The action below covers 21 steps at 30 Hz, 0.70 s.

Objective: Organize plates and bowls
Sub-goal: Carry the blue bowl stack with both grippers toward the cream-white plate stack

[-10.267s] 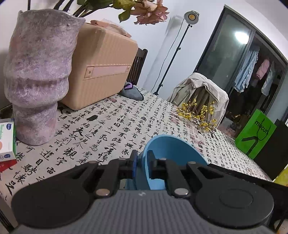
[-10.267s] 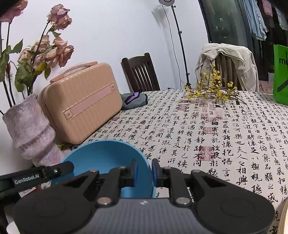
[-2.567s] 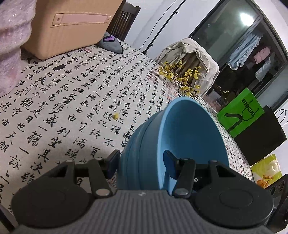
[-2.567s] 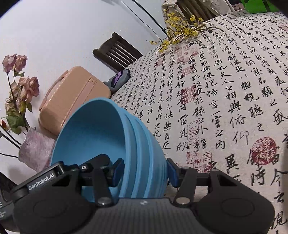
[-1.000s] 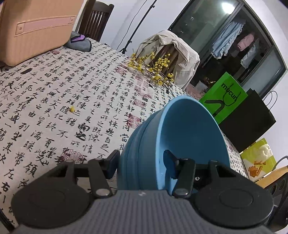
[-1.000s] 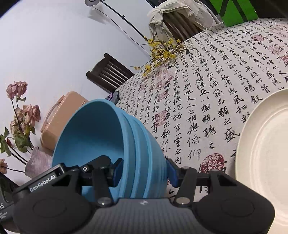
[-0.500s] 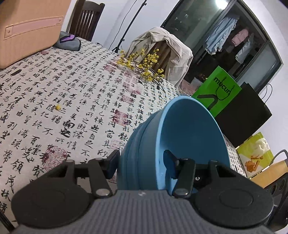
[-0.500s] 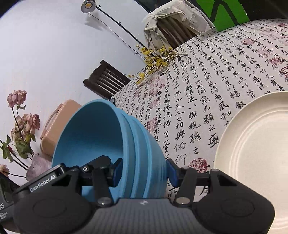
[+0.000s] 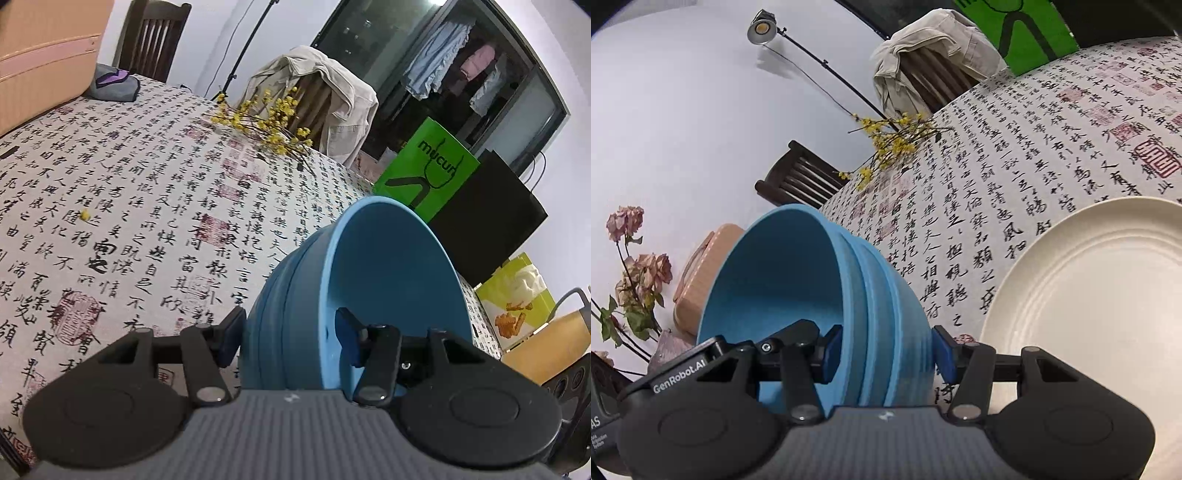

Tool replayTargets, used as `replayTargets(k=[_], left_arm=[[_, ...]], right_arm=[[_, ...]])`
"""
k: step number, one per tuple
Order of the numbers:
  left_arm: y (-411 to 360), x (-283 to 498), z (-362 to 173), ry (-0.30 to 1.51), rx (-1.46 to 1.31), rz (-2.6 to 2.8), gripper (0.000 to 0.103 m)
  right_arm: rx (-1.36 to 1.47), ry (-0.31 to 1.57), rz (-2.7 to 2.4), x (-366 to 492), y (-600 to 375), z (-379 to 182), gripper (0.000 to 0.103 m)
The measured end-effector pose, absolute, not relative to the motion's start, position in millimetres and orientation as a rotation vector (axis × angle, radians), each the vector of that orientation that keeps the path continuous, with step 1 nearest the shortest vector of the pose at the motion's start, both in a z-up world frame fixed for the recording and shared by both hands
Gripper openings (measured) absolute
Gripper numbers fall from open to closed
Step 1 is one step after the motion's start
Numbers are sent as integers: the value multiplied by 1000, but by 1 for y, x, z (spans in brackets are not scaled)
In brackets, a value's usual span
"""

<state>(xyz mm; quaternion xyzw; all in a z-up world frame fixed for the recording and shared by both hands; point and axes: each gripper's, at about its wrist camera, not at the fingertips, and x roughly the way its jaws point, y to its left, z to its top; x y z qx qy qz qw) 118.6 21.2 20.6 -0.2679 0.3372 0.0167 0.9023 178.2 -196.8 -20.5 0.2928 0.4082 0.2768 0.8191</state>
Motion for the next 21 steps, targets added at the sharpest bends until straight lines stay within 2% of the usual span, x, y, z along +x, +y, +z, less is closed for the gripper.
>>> replayTargets(k=[21], left_arm=[[-22,139,21,728,-517,-37,54]], right_arm=[[666,841,524,182,-243,-22,51]])
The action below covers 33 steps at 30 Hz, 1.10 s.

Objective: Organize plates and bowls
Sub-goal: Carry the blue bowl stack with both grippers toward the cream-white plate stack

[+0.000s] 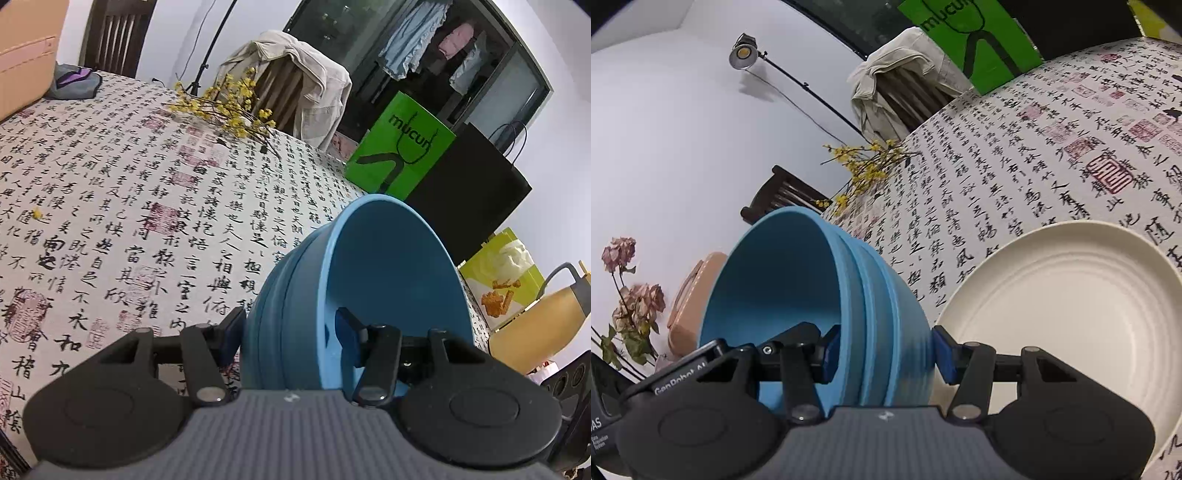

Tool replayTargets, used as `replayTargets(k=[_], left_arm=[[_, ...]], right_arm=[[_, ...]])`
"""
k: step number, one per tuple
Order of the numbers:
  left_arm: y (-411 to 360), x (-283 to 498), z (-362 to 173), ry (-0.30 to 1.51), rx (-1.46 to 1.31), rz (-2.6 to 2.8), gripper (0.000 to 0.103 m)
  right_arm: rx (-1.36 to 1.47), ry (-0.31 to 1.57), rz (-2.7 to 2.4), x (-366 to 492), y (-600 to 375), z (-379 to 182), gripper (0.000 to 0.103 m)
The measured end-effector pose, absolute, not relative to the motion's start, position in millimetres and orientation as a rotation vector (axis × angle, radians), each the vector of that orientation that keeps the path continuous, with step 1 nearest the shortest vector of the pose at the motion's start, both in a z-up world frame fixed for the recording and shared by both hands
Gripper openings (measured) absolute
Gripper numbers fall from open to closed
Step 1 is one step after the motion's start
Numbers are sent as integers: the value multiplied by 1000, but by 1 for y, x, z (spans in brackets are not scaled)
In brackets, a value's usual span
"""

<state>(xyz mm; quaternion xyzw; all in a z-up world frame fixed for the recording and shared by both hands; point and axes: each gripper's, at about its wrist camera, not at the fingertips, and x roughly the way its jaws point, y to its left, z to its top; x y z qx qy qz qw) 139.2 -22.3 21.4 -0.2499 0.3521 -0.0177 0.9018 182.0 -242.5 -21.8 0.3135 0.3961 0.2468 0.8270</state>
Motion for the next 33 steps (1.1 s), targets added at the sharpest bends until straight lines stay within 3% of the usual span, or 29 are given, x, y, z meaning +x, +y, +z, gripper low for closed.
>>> replayTargets(k=[33], left_arm=[[-83,152,11,788,-484,-158,54]], right_arm=[[718,800,407,162,-310,-28,51]])
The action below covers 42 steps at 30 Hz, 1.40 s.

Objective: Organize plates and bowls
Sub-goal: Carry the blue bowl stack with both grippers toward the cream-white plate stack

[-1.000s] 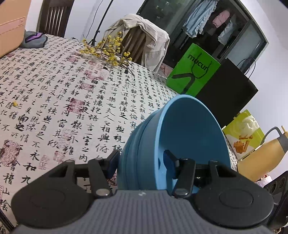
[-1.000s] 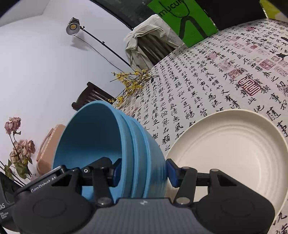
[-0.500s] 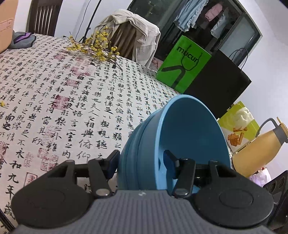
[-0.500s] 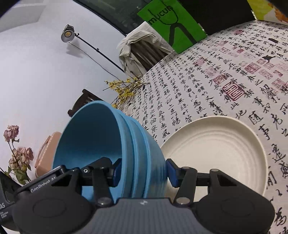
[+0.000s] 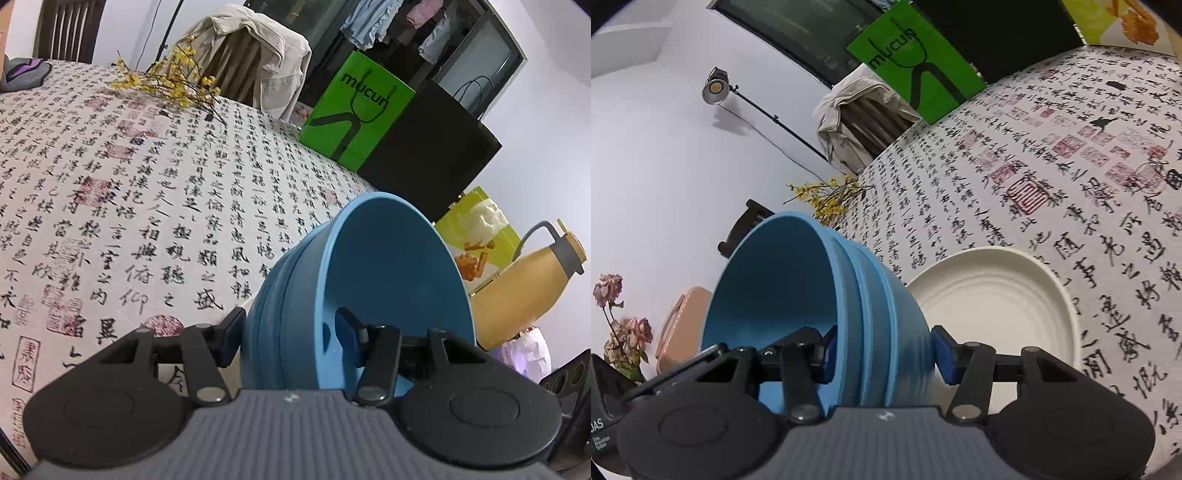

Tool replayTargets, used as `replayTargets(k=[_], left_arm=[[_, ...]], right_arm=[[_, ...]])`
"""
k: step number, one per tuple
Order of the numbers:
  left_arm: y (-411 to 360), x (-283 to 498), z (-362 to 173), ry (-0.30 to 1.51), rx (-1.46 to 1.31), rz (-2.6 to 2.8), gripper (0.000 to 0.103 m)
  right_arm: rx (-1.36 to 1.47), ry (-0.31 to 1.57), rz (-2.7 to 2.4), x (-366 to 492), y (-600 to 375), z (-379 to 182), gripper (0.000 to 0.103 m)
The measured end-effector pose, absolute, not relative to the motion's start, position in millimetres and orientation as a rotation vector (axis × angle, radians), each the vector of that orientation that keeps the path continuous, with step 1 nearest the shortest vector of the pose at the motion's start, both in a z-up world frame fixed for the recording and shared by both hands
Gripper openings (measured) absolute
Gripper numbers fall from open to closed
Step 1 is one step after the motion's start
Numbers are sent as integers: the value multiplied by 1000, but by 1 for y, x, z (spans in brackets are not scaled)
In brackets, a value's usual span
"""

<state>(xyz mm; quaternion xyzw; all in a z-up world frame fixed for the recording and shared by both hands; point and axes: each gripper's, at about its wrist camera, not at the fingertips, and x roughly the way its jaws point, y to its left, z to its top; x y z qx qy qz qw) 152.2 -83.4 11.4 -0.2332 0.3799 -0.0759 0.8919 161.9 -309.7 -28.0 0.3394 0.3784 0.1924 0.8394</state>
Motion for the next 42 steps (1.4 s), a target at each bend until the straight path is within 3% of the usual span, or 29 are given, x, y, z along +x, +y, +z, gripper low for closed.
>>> replayTargets(k=[37,42], left_arm=[[-114,176,-23,902,-481,-232,51],[-112,175,-21,888,-480,-242,55]], right_arm=[[705,814,278,163,-341,-49,52],[704,820,279,166,-341,-50,55]])
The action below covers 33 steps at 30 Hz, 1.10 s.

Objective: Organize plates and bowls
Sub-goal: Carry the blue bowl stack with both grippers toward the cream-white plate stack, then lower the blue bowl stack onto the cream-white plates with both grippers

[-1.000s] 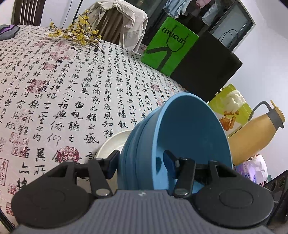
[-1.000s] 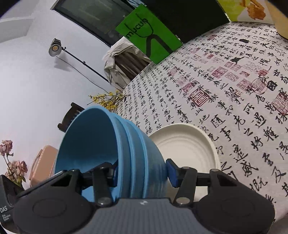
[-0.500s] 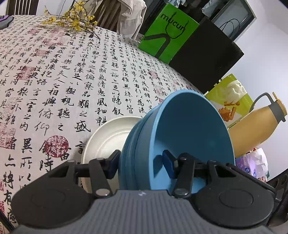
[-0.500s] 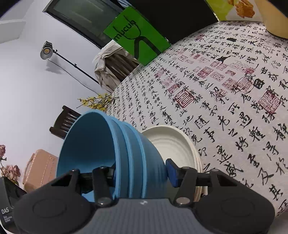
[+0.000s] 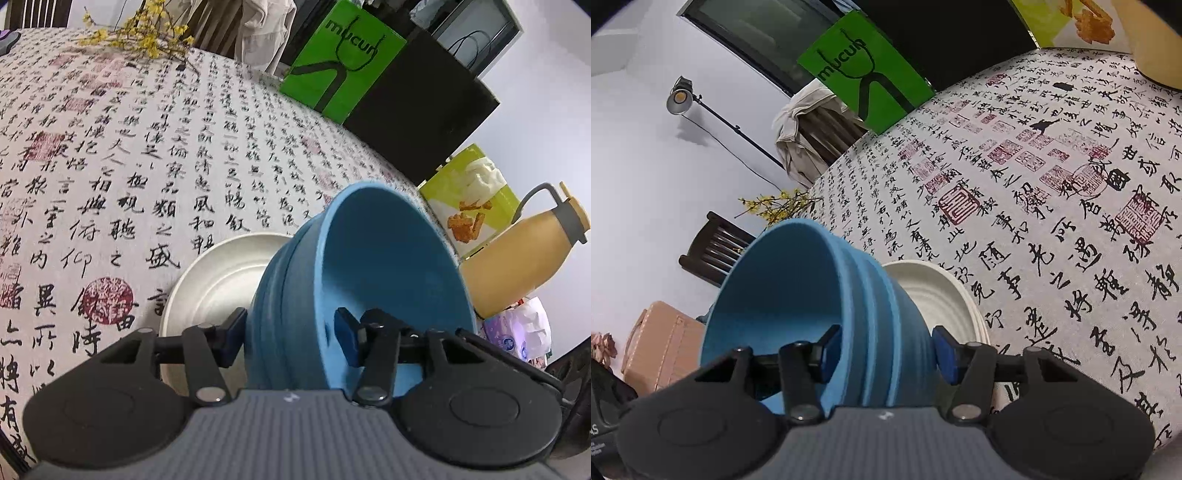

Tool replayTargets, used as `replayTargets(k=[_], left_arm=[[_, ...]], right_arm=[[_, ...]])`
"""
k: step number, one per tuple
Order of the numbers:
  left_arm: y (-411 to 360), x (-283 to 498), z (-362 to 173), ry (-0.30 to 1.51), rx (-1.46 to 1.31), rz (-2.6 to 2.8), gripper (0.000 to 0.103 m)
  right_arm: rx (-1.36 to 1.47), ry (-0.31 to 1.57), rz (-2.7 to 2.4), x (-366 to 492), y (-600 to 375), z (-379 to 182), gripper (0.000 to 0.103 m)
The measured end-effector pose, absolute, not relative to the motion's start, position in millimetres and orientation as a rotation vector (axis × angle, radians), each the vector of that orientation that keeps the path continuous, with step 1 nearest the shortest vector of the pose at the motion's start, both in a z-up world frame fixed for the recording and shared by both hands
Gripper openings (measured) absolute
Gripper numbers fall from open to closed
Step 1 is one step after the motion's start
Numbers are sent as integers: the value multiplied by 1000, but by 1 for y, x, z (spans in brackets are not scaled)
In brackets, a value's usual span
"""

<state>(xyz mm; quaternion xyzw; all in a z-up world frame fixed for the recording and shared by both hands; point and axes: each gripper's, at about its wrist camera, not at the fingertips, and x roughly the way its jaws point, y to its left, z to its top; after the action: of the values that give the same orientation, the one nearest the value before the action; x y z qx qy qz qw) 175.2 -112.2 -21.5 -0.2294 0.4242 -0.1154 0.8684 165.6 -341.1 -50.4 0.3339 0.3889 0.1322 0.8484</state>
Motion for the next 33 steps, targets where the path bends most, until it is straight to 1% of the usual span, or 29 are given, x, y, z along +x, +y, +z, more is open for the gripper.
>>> replayTargets(k=[4,6,7,9,10,12,14,16,17,18,19,20,21,25,33], left_arm=[[-111,173,-15,852,-465,-245,58],[-110,172,-15,847,-463,-244,61],[-110,172,-14,844,-463,-244,63],[-108,169,-13,832,-461,-239,70],[-106,167,-12,821,-458,-232,72],[-104,163,-10,795,-445,-221,80],[-103,156,-5,762,-432,-217,84],[-101,149,-1,724,-414,-216,85],[-100,144,1,698,-406,-216,92],[-99,139,3,669,-399,-216,102],[-98,131,6,625,-385,-213,103],[-99,124,8,587,-365,-202,103],[-100,118,10,549,-342,-193,103],[-101,94,14,429,-290,-154,103],[-104,50,14,322,-206,-124,103]], right_arm=[[712,812,272,165,-345,-51,55],[712,803,277,164,-346,-50,57],[712,793,283,163,-347,-49,61],[711,774,296,160,-348,-46,66],[706,761,302,159,-349,-44,68],[692,740,308,156,-350,-40,69],[676,712,317,152,-351,-36,73],[659,686,332,147,-352,-32,82],[639,669,347,144,-352,-31,84],[619,653,360,141,-352,-29,90],[599,635,370,137,-352,-28,94],[585,612,377,132,-352,-26,95],[574,588,386,128,-353,-25,102],[515,498,401,109,-356,-18,103],[398,371,394,71,-351,-8,103]])
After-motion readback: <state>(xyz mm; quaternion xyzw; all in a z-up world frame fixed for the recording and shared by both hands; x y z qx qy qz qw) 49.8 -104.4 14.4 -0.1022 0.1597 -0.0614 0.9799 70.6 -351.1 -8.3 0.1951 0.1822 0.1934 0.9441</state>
